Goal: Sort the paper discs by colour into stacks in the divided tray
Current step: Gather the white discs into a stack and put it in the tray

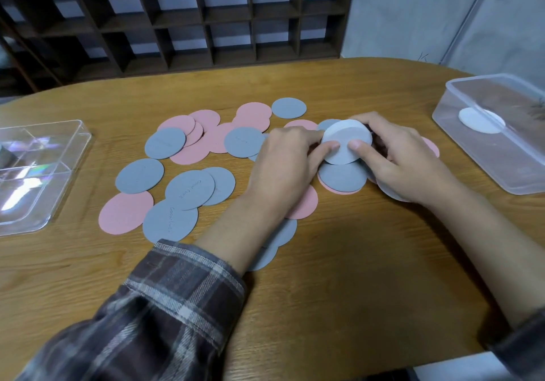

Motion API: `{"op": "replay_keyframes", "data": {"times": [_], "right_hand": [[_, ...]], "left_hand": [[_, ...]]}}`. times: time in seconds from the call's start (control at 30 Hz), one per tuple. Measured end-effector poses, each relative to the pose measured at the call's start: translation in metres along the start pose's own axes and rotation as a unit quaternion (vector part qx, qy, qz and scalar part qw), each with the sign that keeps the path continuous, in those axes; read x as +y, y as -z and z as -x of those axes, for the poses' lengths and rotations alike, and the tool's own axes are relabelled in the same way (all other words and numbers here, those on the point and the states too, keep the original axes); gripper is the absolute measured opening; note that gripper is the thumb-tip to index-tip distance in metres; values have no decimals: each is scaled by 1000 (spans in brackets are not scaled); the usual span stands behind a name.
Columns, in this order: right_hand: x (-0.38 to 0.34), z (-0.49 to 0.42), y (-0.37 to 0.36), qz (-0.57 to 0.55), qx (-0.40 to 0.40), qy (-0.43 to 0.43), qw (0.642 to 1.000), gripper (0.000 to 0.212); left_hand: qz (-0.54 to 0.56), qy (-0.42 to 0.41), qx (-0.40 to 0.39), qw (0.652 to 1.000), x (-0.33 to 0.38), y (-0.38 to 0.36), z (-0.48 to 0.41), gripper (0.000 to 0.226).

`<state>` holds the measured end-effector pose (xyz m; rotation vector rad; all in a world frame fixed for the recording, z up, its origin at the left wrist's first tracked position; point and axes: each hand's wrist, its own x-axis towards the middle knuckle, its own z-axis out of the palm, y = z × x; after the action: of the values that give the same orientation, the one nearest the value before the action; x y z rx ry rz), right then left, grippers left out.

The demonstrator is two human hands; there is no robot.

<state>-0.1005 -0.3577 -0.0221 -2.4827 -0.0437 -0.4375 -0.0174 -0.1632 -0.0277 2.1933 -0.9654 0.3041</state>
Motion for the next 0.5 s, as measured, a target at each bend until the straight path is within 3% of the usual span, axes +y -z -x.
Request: {"op": "replay_keyframes", "data": {"times": [0.2, 0.33, 0.4, 0.5], "right_hand": [[17, -3, 17, -69, 59, -19, 996, 16], [30, -7, 23, -117, 134, -48, 983, 16], [31, -8, 23, -149, 164, -84, 972, 15], [31, -8, 23, -161, 185, -111, 963, 13]], "left_hand": [[-11, -10, 31, 999, 15, -2, 5, 31], [20, -142, -99, 985, 25, -11, 13, 24], [-7, -206, -164, 965, 27, -20, 17, 40], [-49, -221, -211, 951, 30, -26, 21, 54]]}}
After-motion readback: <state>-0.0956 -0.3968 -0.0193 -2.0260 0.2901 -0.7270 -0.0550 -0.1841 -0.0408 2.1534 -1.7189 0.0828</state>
